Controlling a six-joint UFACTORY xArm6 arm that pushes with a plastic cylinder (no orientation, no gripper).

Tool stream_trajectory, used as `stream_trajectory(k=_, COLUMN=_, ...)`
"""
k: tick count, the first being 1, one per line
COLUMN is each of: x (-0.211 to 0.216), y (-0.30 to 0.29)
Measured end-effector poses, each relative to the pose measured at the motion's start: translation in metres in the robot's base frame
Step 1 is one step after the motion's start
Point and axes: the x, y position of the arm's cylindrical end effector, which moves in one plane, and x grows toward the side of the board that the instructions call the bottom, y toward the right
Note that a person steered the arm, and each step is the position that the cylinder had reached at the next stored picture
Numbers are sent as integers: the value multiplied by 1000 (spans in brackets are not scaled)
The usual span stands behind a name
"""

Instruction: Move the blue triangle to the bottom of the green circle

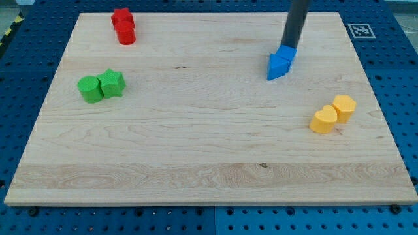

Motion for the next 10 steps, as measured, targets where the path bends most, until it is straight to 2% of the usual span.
stream_trajectory(k=2, x=45, y=54)
stream_trajectory(k=3, x=63, y=53)
stream_trajectory(k=6, x=45, y=-16)
stream_trajectory(k=7, x=28, y=-35)
stream_trajectory(k=9, x=70, y=-28)
stream_trajectory(k=10, x=77, y=-33)
